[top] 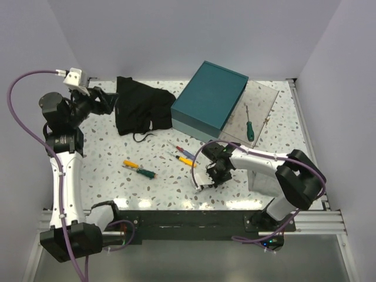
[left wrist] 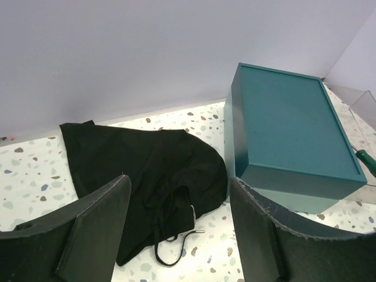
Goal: Sort the tools into containers
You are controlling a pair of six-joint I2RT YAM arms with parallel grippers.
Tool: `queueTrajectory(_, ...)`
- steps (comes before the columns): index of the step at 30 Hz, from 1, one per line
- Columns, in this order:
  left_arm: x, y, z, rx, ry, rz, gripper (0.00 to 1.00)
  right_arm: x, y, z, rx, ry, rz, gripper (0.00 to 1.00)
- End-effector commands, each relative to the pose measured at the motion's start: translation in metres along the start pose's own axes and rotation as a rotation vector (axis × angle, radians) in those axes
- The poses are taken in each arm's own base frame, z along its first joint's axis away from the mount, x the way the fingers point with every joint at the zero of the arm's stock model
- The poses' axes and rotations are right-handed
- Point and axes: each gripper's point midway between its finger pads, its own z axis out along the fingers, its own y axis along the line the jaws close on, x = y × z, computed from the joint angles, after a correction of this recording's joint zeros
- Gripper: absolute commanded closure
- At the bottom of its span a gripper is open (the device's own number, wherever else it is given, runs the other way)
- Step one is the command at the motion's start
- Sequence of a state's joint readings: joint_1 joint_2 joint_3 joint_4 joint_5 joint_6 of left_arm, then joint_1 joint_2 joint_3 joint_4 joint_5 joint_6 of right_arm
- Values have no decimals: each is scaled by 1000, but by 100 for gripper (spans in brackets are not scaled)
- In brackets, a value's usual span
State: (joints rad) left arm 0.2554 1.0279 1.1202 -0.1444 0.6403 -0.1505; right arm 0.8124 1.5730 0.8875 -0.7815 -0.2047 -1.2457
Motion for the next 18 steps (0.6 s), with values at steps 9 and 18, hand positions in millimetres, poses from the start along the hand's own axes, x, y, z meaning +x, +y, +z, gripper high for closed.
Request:
queueTrajectory(9,-25,-14,24,171,-109,-101,32,-51,-110,-258,742,-617,800,100)
queueTrajectory(18,-8,-5,32,119,-63,-178,36,106,-119,-321,1219,-700,1648,100)
